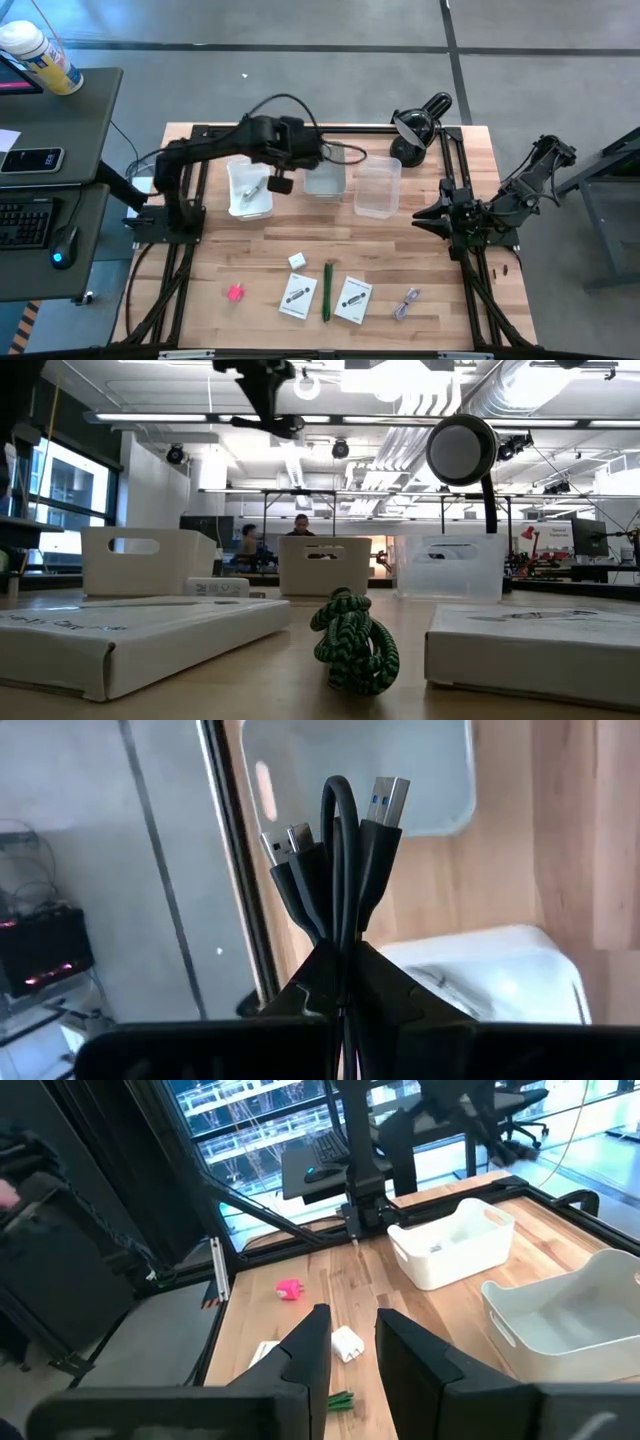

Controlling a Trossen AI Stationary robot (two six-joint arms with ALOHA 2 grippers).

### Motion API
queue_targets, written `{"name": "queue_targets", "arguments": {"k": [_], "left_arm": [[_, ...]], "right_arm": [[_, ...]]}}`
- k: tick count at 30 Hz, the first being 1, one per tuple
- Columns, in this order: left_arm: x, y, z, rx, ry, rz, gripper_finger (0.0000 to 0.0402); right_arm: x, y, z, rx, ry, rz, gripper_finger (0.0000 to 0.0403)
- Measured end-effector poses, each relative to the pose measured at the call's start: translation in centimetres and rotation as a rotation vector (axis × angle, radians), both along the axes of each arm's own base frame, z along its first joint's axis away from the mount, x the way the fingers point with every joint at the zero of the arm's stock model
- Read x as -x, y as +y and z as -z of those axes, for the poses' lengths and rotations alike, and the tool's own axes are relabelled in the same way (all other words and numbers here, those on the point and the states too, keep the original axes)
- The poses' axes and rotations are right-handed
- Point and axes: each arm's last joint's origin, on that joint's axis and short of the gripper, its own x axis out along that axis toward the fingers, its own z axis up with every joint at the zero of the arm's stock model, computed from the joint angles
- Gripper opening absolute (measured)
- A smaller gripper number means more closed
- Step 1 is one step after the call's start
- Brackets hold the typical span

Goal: Pick and place items into bin
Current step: Put the black USB cable into the white bin

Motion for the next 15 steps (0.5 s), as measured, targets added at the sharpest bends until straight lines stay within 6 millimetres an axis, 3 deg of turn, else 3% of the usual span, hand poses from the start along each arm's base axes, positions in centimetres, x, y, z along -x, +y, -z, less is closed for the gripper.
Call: {"name": "queue_targets", "arguments": {"k": [8,15], "left_arm": [[5.5,-1.5,1.2,0.048,-0.076,-0.076,0.0000],[10.5,-1.8,4.7,0.064,-0.284,-0.264,0.0000]], "right_arm": [[0.0,0.0,0.0,0.009,0.001,-0.004,0.0074],[0.0,-0.1,0.1,0.031,0.006,0.037,0.0074]]}}
